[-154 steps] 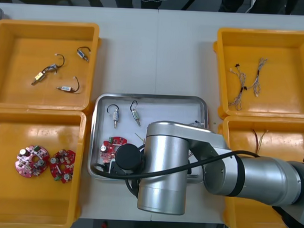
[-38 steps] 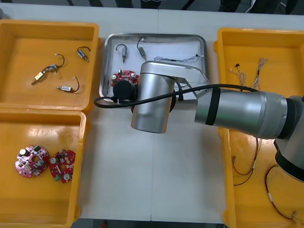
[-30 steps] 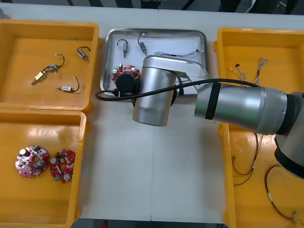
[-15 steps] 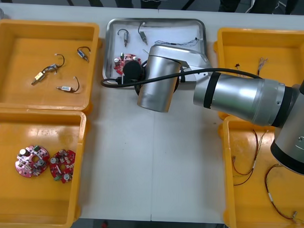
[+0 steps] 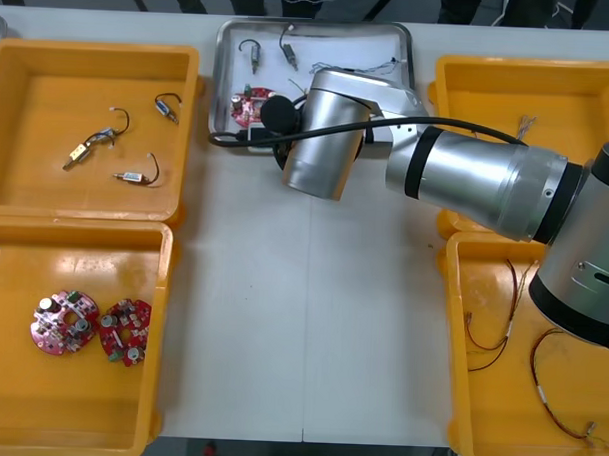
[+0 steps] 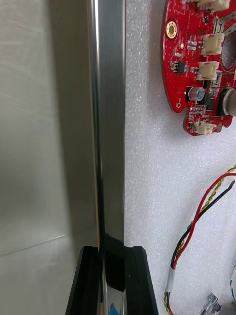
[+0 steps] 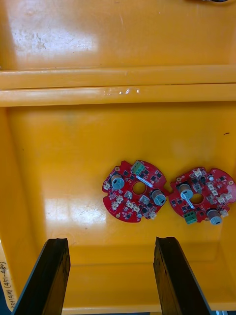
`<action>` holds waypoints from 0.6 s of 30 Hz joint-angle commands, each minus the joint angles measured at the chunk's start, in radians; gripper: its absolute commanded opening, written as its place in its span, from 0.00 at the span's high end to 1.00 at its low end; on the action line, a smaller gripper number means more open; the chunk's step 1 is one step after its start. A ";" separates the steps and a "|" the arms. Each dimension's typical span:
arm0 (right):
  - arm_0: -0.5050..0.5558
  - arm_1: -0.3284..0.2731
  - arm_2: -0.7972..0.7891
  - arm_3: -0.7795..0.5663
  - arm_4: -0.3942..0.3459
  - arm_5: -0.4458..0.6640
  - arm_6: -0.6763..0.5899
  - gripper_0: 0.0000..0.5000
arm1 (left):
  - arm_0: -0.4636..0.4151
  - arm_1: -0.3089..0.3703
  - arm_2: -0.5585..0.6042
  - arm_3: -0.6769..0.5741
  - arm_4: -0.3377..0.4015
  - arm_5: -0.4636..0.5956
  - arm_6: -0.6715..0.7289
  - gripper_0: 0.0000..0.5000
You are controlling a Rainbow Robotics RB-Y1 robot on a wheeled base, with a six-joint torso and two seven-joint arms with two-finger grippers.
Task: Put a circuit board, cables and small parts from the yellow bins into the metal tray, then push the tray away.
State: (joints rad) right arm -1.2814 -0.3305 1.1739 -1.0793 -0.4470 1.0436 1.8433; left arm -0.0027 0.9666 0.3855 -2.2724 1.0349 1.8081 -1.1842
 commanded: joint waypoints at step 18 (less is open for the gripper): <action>-0.050 0.024 -0.089 -0.011 0.042 0.050 0.047 0.00 | 0.018 0.043 0.016 -0.026 -0.010 -0.010 -0.034 0.00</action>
State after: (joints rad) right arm -1.2855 -0.3234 1.1469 -1.0396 -0.4157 1.0546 1.8442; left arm -0.0027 0.9666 0.3855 -2.2726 1.0348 1.8081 -1.1842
